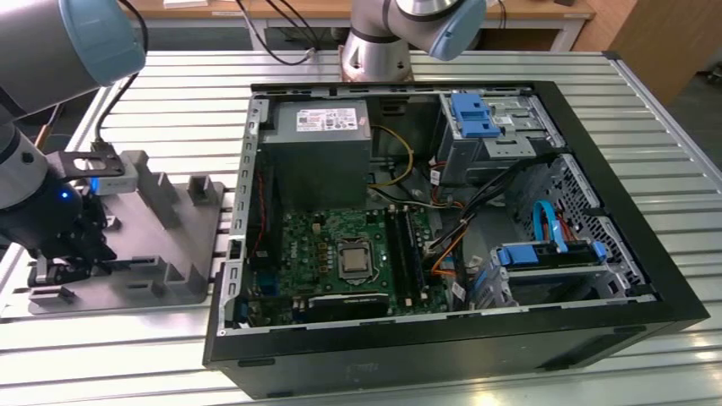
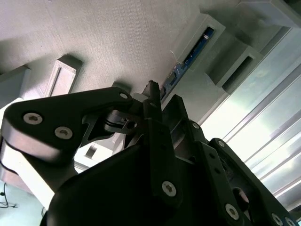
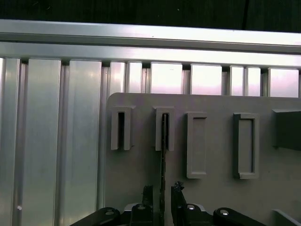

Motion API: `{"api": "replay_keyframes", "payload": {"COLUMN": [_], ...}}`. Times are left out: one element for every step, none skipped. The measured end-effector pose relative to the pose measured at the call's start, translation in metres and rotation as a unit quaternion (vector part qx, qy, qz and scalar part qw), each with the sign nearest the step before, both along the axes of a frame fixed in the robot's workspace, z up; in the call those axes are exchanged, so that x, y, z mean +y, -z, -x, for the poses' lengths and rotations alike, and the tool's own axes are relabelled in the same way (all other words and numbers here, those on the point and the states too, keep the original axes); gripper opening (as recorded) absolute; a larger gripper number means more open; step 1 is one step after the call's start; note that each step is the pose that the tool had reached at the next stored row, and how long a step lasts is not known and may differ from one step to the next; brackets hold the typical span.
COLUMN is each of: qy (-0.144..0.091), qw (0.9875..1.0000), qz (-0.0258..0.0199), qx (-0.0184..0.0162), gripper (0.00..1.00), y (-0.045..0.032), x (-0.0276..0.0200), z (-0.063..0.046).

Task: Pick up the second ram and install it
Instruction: 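Pick up the second ram and move it above second insertion slot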

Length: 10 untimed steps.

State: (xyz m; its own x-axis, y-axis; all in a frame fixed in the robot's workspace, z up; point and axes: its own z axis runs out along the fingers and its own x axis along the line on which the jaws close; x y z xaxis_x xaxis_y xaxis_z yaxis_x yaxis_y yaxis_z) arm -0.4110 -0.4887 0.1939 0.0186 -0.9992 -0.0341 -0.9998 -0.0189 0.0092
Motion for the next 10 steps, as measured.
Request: {"api": "replay_keyframes", "payload": {"qy": [0.000,0.000,0.000,0.000,0.000,0.000,0.000,0.000,0.000,0.000], "qw": [1.0000,1.0000,1.0000,1.0000,1.0000,1.0000,1.0000,1.0000,1.0000,1.0000], "qz": [0.0000,0.0000,0.0000,0.0000,0.0000,-0.0001,-0.0001,0.0000,0.0000,0.0000], "qx": [0.0000,-0.0001,0.0000,0.0000,-0.0001,0.0000,-0.0001,0.0000,0.0000,0.0000], "gripper": [0.29,0.29,0.29,0.29,0.28,0.28,0.22,0.16,0.16,0.14], "y": [0.0001,0.0002,0.0002,0.0002,0.0003,0.0003,0.0004,0.0004,0.0004,0.0005], "x": [0.0000,0.0000,0.0000,0.0000,0.0000,0.0000,0.0000,0.0000,0.0000,0.0000], "z": [0.0000,0.0000,0.0000,0.0000,0.0000,0.0000,0.0000,0.0000,0.0000,0.0000]}}
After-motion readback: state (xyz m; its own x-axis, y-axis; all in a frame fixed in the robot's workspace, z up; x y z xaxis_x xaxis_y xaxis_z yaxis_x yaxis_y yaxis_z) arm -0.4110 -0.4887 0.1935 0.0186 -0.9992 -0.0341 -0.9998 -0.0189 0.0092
